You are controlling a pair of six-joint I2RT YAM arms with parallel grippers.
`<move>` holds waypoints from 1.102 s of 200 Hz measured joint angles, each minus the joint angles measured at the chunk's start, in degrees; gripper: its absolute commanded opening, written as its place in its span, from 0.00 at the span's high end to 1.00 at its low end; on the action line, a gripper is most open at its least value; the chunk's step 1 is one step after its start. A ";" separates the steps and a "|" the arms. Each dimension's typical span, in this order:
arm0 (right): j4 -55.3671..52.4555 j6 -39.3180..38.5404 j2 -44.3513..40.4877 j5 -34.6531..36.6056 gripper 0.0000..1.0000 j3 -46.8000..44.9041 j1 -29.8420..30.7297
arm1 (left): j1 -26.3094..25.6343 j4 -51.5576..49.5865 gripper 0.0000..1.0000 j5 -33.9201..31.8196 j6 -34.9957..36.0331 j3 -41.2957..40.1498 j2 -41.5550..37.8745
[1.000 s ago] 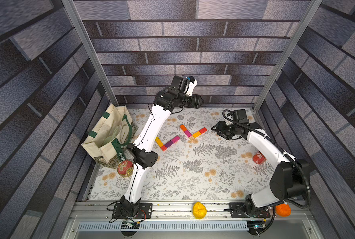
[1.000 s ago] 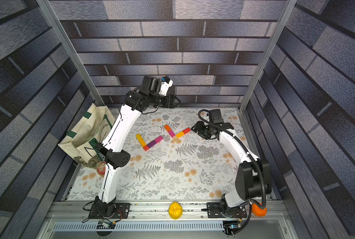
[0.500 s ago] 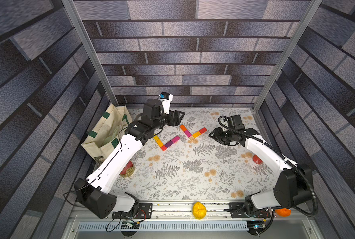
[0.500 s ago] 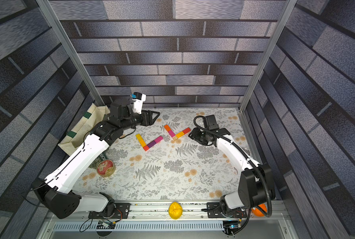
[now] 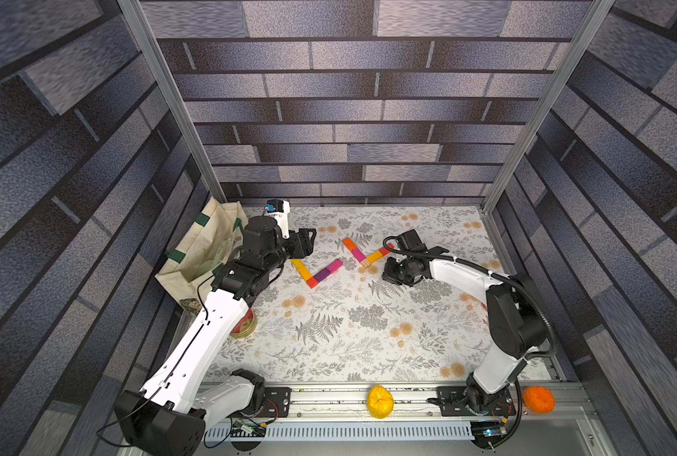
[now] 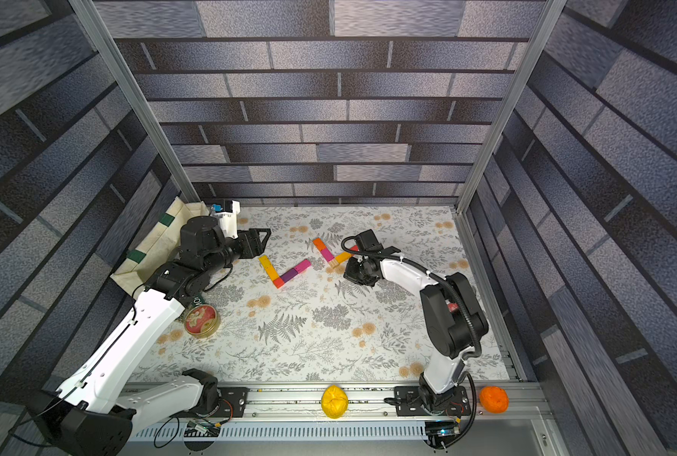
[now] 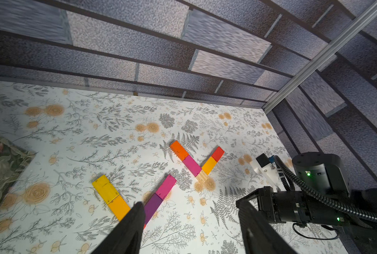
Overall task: Assemble the letter v with building blocks
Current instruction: Reset both arms
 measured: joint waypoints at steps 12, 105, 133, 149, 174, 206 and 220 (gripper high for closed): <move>0.28 0.00 2.71 0.15 1.00 1.90 0.13 | 0.85 -0.31 0.30 -0.15 -0.37 -0.98 0.00; 2.40 2.69 16.52 1.14 1.00 13.38 0.13 | 5.57 0.24 0.29 1.62 -6.12 -6.10 -0.04; 2.62 3.26 17.94 0.98 1.00 14.86 0.15 | 6.01 0.72 0.29 2.05 -6.34 -6.10 0.09; 2.69 3.32 18.47 0.94 1.00 15.56 0.15 | 6.32 0.94 0.28 2.62 -6.56 -6.12 0.31; 2.73 3.72 19.12 0.92 1.00 16.48 0.15 | 6.60 1.09 0.28 3.13 -6.80 -6.16 0.61; 3.04 4.20 19.69 0.33 1.00 17.05 0.15 | 6.69 1.11 0.27 3.32 -7.30 -6.16 0.66; 3.23 4.42 19.87 0.11 1.00 17.20 0.15 | 6.69 1.18 0.27 3.34 -7.39 -6.25 0.66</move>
